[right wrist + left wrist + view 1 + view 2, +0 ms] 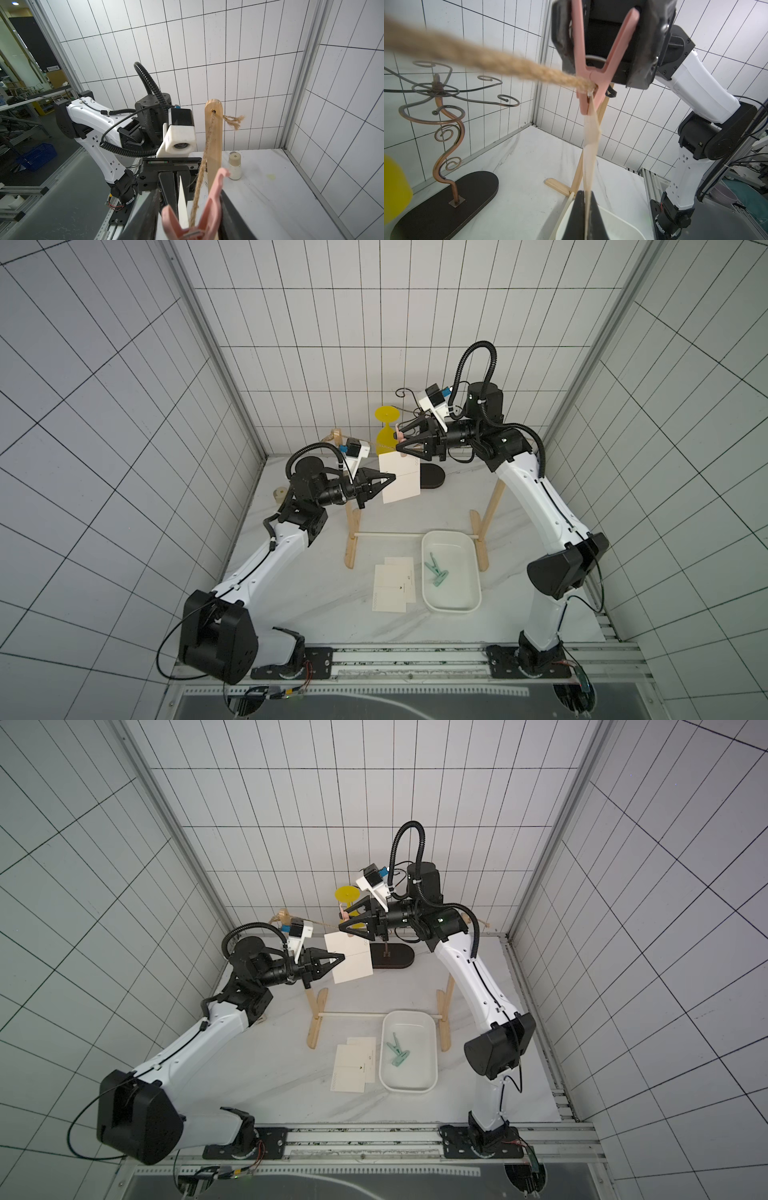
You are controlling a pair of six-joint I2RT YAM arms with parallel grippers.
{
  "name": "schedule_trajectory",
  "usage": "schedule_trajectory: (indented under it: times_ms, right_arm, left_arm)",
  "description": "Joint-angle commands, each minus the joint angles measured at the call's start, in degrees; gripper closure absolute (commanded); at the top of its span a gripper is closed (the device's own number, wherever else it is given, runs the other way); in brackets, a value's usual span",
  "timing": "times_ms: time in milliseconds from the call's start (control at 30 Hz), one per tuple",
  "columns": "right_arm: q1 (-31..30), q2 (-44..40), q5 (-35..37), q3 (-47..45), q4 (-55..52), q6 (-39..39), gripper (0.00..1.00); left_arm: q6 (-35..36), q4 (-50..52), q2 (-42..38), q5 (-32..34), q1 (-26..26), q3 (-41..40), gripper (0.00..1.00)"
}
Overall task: Remove the postcards from the strings
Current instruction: Remove the clamp from the clothesline.
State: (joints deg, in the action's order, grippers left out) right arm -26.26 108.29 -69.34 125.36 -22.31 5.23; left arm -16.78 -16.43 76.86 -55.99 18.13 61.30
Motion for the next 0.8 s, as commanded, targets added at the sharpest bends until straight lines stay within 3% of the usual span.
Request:
schedule_trajectory:
  times_ms: [0,533,667,767]
  right_arm:
    - [-0.59,0.96,-2.65,4.10,-0.57,0.48,0.57]
    - [-0.48,1.05,-2.86,3.75,-0.55,0.63,0.70]
    - [-0.54,0.96,-2.59,3.50,-0.55,0.65,0.80]
    - [-0.49,0.78,-1.99,3.09,-0.47,0.73,0.99]
  left_arm:
    - [-0.24,0.08,0.56,-1.14,-0.29,1.54,1.00]
    - [-0.28,0.08,0.67,-1.49,-0.37,1.50,1.00]
    - [-0.42,0.08,0.57,-1.41,-0.38,1.54,1.00]
    - [-0.51,-0.01,0.53,-1.32,-0.38,1.70,1.00]
